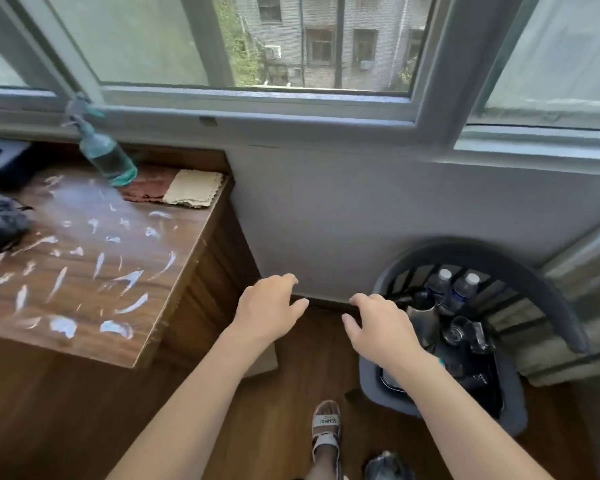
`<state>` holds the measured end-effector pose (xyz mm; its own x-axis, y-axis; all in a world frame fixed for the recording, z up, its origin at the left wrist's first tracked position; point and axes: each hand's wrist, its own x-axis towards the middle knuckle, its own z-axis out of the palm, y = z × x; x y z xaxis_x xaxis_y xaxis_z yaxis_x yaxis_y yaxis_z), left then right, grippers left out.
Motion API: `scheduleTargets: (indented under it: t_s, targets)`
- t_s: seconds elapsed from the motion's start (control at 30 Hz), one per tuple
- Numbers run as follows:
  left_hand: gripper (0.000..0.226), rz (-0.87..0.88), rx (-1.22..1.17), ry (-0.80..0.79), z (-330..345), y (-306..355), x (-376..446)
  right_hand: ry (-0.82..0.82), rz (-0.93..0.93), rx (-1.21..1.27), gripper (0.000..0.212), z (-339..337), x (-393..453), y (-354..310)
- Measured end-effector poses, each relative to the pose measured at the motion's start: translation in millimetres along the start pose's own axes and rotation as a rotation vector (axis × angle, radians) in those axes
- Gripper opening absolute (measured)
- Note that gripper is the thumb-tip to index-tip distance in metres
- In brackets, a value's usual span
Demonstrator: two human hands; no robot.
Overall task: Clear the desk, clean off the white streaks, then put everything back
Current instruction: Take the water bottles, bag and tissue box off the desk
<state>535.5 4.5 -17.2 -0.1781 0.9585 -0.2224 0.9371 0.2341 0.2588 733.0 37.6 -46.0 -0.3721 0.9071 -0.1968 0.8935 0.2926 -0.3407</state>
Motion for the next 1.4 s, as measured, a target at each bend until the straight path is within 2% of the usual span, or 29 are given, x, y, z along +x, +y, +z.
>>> scheduleTargets:
  t_s: [0.33, 0.6, 0.73, 0.83, 1.07, 1.4]
  targets:
    - [0.048, -0.300, -0.116, 0.089, -21, -93, -152, -0.060, -0.287, 0.051, 0.036, 23, -68, -125]
    - [0.049, -0.448, -0.205, 0.156, -45, -185, -210, -0.058, -0.461, 0.051, 0.036, 31, -72, -236]
    - [0.049, -0.481, -0.231, 0.213, -63, -246, -221, -0.047, -0.526, 0.043, 0.028, 44, -57, -305]
    - [0.045, -0.477, -0.238, 0.238, -84, -296, -222, -0.025, -0.550, 0.033, 0.031, 54, -42, -358]
    - [0.044, -0.415, -0.234, 0.242, -131, -410, -215, -0.013, -0.520, 0.055, 0.028, 80, -8, -471]
    - [0.044, -0.400, -0.243, 0.296, -178, -527, -172, -0.039, -0.523, 0.059, 0.033, 102, 53, -580]
